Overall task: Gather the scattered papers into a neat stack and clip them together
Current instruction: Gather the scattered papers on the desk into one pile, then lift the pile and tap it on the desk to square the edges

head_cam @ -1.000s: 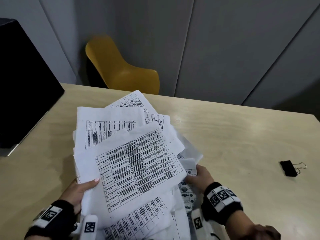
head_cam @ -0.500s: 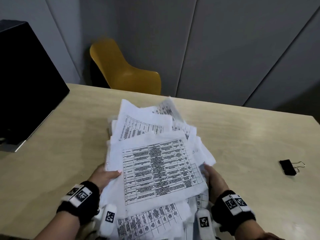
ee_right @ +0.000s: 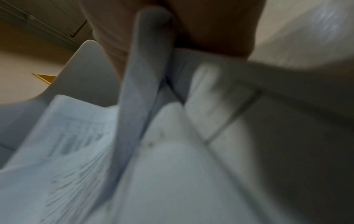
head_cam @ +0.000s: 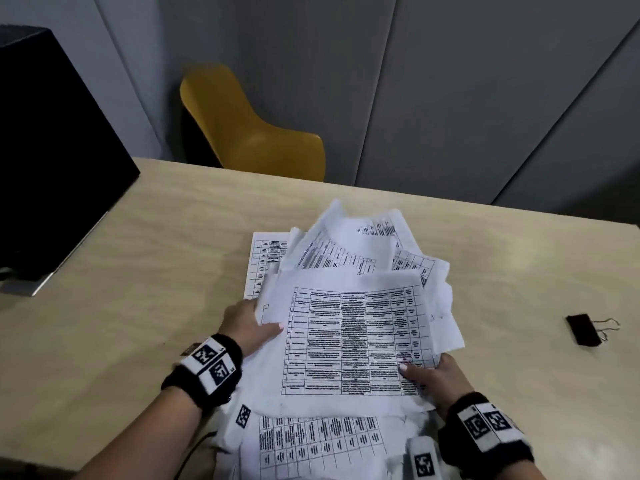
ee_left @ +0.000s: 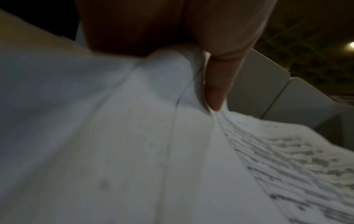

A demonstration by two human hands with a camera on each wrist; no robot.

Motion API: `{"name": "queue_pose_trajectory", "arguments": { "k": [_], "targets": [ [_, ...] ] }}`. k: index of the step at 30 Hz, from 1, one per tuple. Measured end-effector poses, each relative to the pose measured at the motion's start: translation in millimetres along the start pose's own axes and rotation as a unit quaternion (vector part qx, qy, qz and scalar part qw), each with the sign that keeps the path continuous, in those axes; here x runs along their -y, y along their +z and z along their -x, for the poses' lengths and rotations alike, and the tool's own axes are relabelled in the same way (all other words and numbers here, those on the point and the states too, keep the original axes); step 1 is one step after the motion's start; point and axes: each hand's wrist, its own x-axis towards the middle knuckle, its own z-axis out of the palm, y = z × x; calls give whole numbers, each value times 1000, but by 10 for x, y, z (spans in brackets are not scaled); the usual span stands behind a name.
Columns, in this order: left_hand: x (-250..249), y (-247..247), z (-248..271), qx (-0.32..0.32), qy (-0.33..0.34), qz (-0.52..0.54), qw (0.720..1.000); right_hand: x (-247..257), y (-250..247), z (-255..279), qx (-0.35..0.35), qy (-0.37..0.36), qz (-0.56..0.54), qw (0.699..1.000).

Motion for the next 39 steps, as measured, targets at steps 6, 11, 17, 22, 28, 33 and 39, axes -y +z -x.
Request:
{"name": "queue_pose_trajectory", "arguments": {
  "k": [6,11,17,22,28,33,39],
  "targets": [
    [-51,-64,-132,-59,-30,35,997,-9,-34,21,-29,23,22,999],
    [-112,-112,-133,-76,-32,208,975,57,-45,79,-37,39,29,998],
    [142,-73,-36,141,-78,384,909,259,-71,271,-41,48,24,998],
    [270,74,80,133,-85,349,924,194,59,205,-48,22,4,999],
    [249,-62,146,132,-98,392,905,486,-11,103,-65,-34,-25,997],
    [281,-86,206,137,-131,417,889,487,26,-89,-45,-45,-96,993],
    [314,-58,243,138,-124,331,925,248,199,-8,1,-4,-62,998]
  ]
}}
